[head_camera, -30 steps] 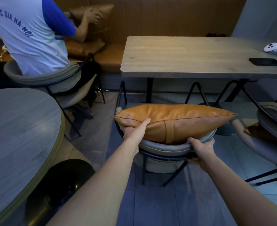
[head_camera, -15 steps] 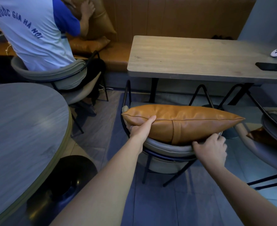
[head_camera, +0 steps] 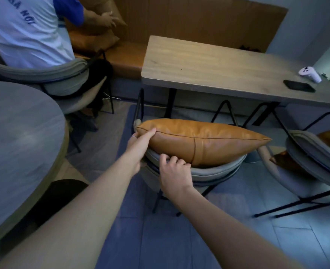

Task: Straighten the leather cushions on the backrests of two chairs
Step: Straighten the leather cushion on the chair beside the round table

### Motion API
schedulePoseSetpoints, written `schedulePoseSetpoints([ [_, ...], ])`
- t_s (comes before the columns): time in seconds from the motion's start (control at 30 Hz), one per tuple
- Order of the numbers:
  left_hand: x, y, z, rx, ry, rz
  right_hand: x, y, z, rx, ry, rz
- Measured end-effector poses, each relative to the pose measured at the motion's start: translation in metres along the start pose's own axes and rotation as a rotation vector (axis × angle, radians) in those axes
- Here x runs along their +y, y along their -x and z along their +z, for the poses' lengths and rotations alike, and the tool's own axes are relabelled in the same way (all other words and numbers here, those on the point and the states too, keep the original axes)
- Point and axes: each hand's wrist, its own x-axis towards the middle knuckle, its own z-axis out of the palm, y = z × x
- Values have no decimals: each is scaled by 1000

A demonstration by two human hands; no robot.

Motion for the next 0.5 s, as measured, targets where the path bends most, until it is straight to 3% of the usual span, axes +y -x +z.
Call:
schedulePoseSetpoints([
  [0.3,12,-13,-3,-8,8,45,-23,-40,-15,-204,259,-67],
  [0.5,22,-12,-10,-122,-9,-8,-23,-38,0,-163,89,27],
])
